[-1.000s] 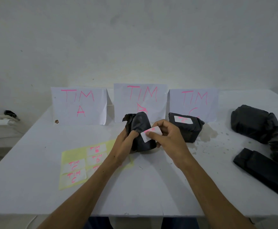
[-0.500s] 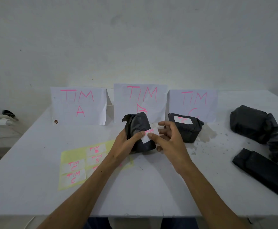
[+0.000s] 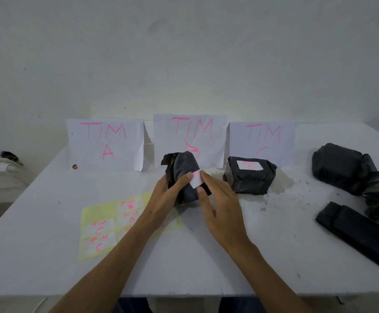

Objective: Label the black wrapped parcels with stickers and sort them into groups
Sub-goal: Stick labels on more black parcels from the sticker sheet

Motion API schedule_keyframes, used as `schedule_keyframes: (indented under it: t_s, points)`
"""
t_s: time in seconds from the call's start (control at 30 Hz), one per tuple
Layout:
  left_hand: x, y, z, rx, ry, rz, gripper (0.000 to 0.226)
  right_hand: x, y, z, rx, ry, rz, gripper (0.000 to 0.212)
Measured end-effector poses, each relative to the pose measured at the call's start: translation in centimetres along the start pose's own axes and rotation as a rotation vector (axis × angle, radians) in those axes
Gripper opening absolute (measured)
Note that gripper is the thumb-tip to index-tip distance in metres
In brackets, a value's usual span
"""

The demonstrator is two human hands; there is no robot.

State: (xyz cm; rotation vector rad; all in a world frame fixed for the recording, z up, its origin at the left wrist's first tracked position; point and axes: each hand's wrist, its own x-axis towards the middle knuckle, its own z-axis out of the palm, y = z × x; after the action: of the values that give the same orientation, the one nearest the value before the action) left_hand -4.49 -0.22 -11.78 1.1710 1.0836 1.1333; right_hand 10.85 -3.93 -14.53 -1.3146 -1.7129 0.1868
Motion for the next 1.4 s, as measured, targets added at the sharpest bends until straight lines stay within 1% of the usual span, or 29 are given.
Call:
schedule_keyframes:
  t_s: [0.07, 0.2, 0.27, 0.33, 0.37, 0.5, 0.57, 0.6, 0.63, 0.7, 0.77, 0.8, 0.83, 0.87, 0.93, 1.0, 1.03, 1.1, 1.2, 1.33, 1.4]
  points:
    - [-0.2, 0.2, 0.0, -0.013, -0.018, 0.008, 0.036, -0.1, -0.2, -0.3, 0.088, -0.096, 0.078, 0.053]
    - [-0.3, 0.0, 0.0, 0.014, -0.030, 0.030, 0.037, 0.3, -0.5, -1.2, 0.216, -0.291, 0.256, 0.076]
    - [-0.2, -0.3, 0.1, 0.055, -0.022, 0.039, 0.047, 0.5, -0.5, -1.6, 0.260, -0.344, 0.292, 0.088]
    - [-0.1, -0.5, 0.3, 0.120, -0.012, 0.049, 0.061, 0.6, -0.6, -2.0, 0.253, -0.374, 0.311, 0.098]
    - [0.0, -0.6, 0.4, 0.163, -0.013, 0.056, 0.065, 0.6, -0.6, -2.1, 0.243, -0.372, 0.320, 0.099]
    - [-0.2, -0.4, 1.4, 0.286, -0.064, 0.080, 0.066, 0.4, -0.6, -3.4, 0.207, -0.326, 0.286, 0.092]
    - [-0.4, 0.1, 1.9, 0.340, -0.102, 0.120, 0.069, 0.4, -0.6, -4.6, 0.184, -0.272, 0.255, 0.089]
    - [-0.4, 0.3, 2.2, 0.364, -0.128, 0.149, 0.072, 0.4, -0.7, -5.3, 0.174, -0.215, 0.242, 0.088]
    - [-0.4, 0.5, 2.6, 0.387, -0.157, 0.168, 0.074, 0.5, -0.7, -6.0, 0.167, -0.130, 0.233, 0.086]
    - [-0.5, 1.1, 3.4, 0.424, -0.218, 0.187, 0.071, 1.0, -0.5, -7.8, 0.170, 0.088, 0.231, 0.083]
    - [-0.6, 1.2, 4.2, 0.447, -0.255, 0.186, 0.068, 1.6, 0.1, -9.7, 0.142, 0.296, 0.258, 0.084]
    - [-0.6, 1.1, 4.6, 0.464, -0.265, 0.187, 0.069, 2.0, 0.6, -10.7, 0.103, 0.369, 0.283, 0.086]
    - [-0.7, 0.7, 5.0, 0.488, -0.269, 0.188, 0.072, 2.4, 1.3, -11.6, 0.052, 0.412, 0.325, 0.091]
    - [-0.7, 0.3, 5.3, 0.518, -0.274, 0.188, 0.073, 2.7, 2.1, -12.5, -0.006, 0.422, 0.391, 0.096]
    - [-0.9, -0.7, 5.8, 0.575, -0.279, 0.186, 0.068, 3.1, 3.8, -14.0, -0.116, 0.355, 0.556, 0.106]
    - [-1.0, -1.7, 6.2, 0.598, -0.273, 0.196, 0.055, 3.0, 5.5, -15.1, -0.235, 0.217, 0.689, 0.108]
    - [-1.0, -2.1, 6.2, 0.598, -0.262, 0.206, 0.049, 2.8, 6.1, -15.3, -0.297, 0.140, 0.722, 0.107]
    - [-0.9, -2.4, 6.1, 0.612, -0.259, 0.226, 0.042, 2.4, 7.1, -15.4, -0.391, 0.029, 0.738, 0.107]
    - [-0.5, -2.4, 6.1, 0.662, -0.289, 0.238, 0.041, 1.6, 7.9, -14.9, -0.415, -0.049, 0.712, 0.111]
    - [-0.6, -2.6, 6.2, 0.736, -0.298, 0.302, 0.035, 1.1, 8.5, -14.9, -0.405, -0.096, 0.678, 0.117]
    - [-0.8, -2.6, 6.6, 0.791, -0.302, 0.343, 0.031, 1.1, 8.4, -15.6, -0.367, -0.072, 0.661, 0.115]
